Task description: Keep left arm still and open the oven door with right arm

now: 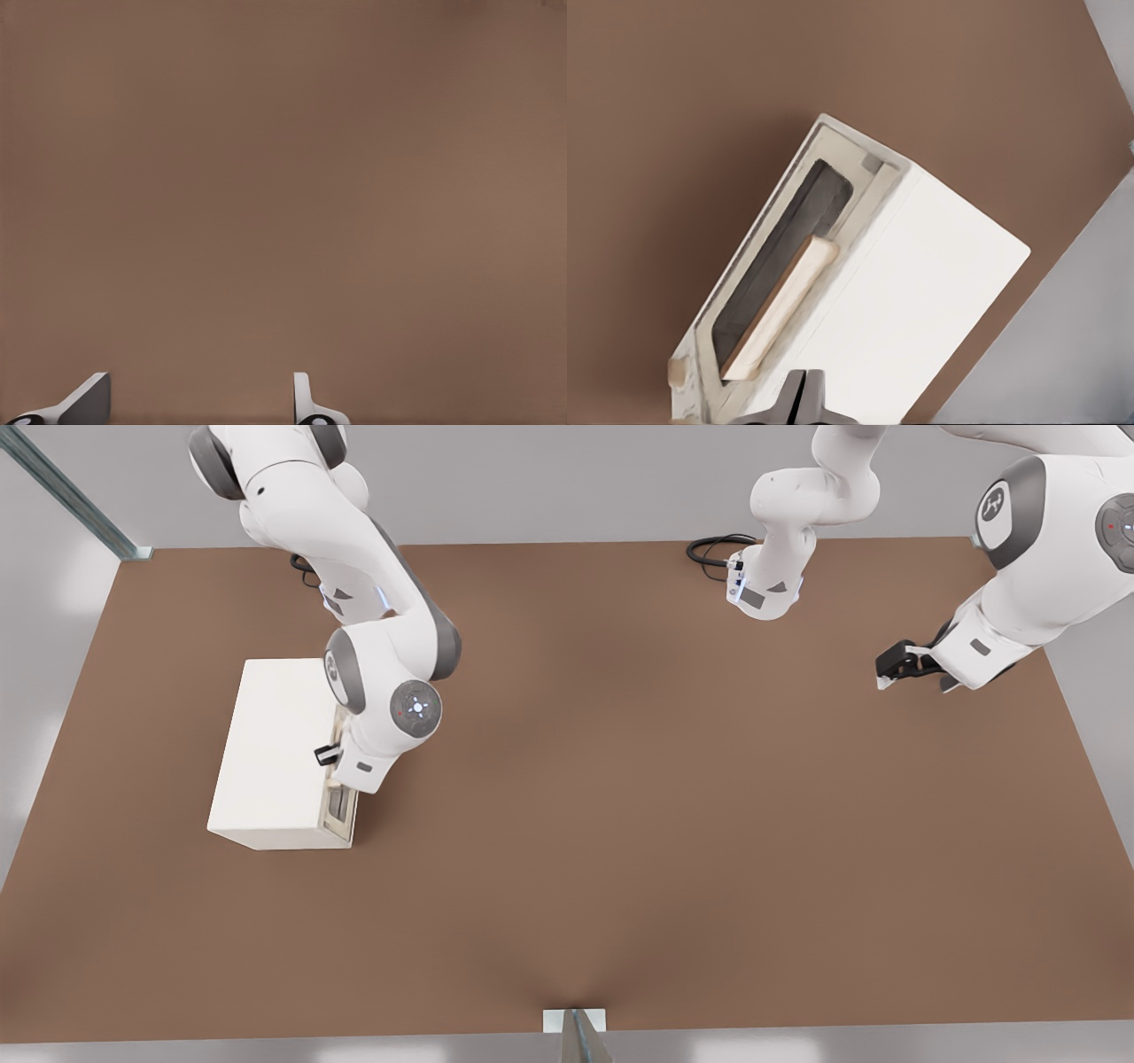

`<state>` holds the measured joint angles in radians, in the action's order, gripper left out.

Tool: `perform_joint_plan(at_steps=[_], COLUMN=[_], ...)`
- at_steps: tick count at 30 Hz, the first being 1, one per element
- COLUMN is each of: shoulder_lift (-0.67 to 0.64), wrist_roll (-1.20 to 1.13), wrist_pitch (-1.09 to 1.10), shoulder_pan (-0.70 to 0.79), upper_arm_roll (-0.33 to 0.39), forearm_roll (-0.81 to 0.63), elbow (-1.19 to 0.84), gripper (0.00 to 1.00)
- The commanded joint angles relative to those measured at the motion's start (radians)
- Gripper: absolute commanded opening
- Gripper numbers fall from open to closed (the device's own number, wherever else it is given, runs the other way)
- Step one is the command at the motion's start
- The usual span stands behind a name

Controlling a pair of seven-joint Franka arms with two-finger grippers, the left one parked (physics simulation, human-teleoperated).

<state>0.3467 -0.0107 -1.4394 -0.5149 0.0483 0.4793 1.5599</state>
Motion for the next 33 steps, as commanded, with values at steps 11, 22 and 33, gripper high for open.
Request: perform_joint_plan(at_steps=[11, 22, 33], shoulder_lift=[-0.112, -0.066, -0.084], wrist_roll=[0.522, 0.529, 0.529], wrist_pitch=[-0.21, -0.265, -0.28], shoulder_pan=[-0.005, 0.013, 0.041], upper_arm_roll=[-0.004, -0.002, -0.002], forearm_roll=[0.062, 0.062, 0.09], elbow=[0.322, 0.367, 0.417], gripper=[0.21, 0.21, 0.21])
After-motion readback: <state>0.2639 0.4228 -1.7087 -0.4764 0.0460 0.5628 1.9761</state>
